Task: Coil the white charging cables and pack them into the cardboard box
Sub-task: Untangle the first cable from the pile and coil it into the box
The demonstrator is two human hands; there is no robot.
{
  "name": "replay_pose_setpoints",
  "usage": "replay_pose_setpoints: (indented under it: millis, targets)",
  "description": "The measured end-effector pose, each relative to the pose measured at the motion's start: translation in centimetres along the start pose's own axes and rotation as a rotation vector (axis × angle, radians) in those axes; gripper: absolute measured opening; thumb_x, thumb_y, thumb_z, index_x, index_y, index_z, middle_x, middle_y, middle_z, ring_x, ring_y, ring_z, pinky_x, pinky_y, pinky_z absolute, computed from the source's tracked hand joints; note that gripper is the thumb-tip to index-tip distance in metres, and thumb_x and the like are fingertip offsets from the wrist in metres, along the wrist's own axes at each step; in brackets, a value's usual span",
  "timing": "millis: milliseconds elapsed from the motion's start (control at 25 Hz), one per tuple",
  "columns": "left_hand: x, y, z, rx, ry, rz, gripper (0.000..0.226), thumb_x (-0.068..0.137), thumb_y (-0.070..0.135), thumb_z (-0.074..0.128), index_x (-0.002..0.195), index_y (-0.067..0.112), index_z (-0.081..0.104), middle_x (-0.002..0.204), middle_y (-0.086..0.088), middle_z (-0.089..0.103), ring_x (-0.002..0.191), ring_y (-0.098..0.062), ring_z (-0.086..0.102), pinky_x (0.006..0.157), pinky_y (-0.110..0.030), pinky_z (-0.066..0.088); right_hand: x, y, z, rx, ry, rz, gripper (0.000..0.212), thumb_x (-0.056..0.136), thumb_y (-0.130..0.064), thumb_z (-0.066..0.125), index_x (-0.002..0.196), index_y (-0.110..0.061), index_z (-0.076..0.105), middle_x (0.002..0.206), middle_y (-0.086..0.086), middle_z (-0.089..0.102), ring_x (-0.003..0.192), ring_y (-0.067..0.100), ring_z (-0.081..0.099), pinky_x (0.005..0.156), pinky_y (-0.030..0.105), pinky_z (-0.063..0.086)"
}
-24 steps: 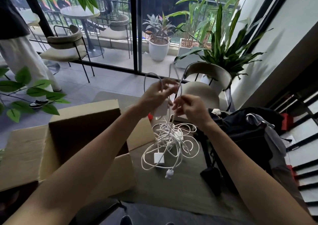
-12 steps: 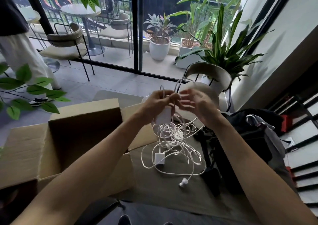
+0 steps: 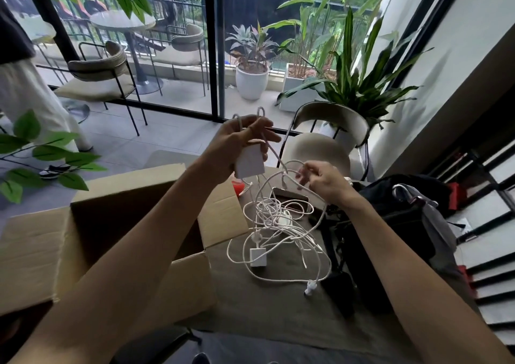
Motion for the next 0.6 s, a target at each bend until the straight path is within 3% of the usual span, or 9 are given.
replay_pose_setpoints:
  millis: [80, 160, 200, 280, 360, 480, 600]
  targets:
    - [-0.3, 0.7, 0.8, 0.056, -0.151, 0.049, 0.013, 0.102, 0.009, 0.047, 0.103, 0.003, 0.058, 0.091, -0.016, 0.073, 0.063, -0.021, 0.063, 0.057, -0.029, 0.056, 0.3, 0.9, 0.4, -0.218, -0.063, 0.152, 0.029, 0.102, -0.017, 0.050, 0.079, -0.020, 0.067, 0.079, 0.002, 0.075, 0.078, 0.022, 0.070, 0.081, 0.041, 0.057]
    - [-0.5, 0.8, 1.8, 0.145, -0.246, 0.083, 0.013, 0.103, 0.006, 0.043, 0.105, 0.002, 0.055, 0.096, -0.022, 0.070, 0.065, -0.026, 0.060, 0.057, -0.028, 0.056, 0.3, 0.5, 1.1, -0.282, -0.082, 0.164, 0.015, 0.098, -0.017, 0.057, 0.088, -0.021, 0.068, 0.089, -0.001, 0.075, 0.090, 0.020, 0.070, 0.087, 0.036, 0.055]
    - [-0.5, 0.8, 2.1, 0.166, -0.250, 0.082, 0.014, 0.103, 0.006, 0.042, 0.106, 0.002, 0.055, 0.099, -0.024, 0.070, 0.066, -0.028, 0.060, 0.058, -0.029, 0.055, 0.2, -0.4, 1.1, -0.237, -0.026, 0.066, 0.013, 0.095, -0.014, 0.061, 0.099, -0.023, 0.068, 0.099, -0.001, 0.073, 0.096, 0.019, 0.067, 0.087, 0.032, 0.053]
    - [-0.3, 0.9, 2.2, 0.174, -0.200, 0.084, 0.015, 0.104, 0.008, 0.041, 0.108, 0.000, 0.053, 0.102, -0.022, 0.070, 0.067, -0.027, 0.061, 0.060, -0.030, 0.056, -0.4, -2.6, 0.7, 0.000, 0.032, -0.185, 0.030, 0.090, -0.004, 0.061, 0.105, -0.029, 0.068, 0.106, -0.006, 0.071, 0.097, 0.016, 0.065, 0.083, 0.027, 0.051]
    - [0.2, 1.2, 2.0, 0.158, -0.123, 0.099, 0.015, 0.104, 0.012, 0.043, 0.108, 0.002, 0.053, 0.102, -0.017, 0.072, 0.067, -0.025, 0.062, 0.062, -0.033, 0.055, -1.1, -4.6, 0.4, 0.216, -0.120, -0.335, 0.025, 0.092, -0.004, 0.063, 0.099, -0.025, 0.074, 0.096, -0.004, 0.075, 0.088, 0.016, 0.069, 0.077, 0.027, 0.055]
    - [0.9, 1.6, 1.9, 0.112, -0.066, 0.135, 0.011, 0.104, 0.013, 0.045, 0.103, 0.007, 0.055, 0.099, -0.013, 0.074, 0.064, -0.020, 0.063, 0.061, -0.033, 0.055, -1.5, -6.2, 0.5, 0.222, -0.266, -0.414, 0.013, 0.096, -0.010, 0.063, 0.103, -0.005, 0.073, 0.096, 0.011, 0.076, 0.084, 0.029, 0.071, 0.075, 0.034, 0.058]
    - [1.0, 2.1, 1.9, 0.163, -0.067, 0.183, 0.008, 0.102, 0.011, 0.050, 0.103, 0.008, 0.057, 0.099, -0.013, 0.074, 0.064, -0.019, 0.064, 0.061, -0.033, 0.055, -1.6, -6.8, -0.2, 0.426, -0.342, -0.358, 0.019, 0.100, -0.014, 0.056, 0.109, -0.003, 0.068, 0.100, 0.013, 0.074, 0.084, 0.024, 0.068, 0.071, 0.028, 0.055]
Point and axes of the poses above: each hand's wrist, its own x-axis towards the middle knuckle, its own z-axis out of the palm, y = z × x, the point moved 3 cm from there along x, towards the middle knuckle
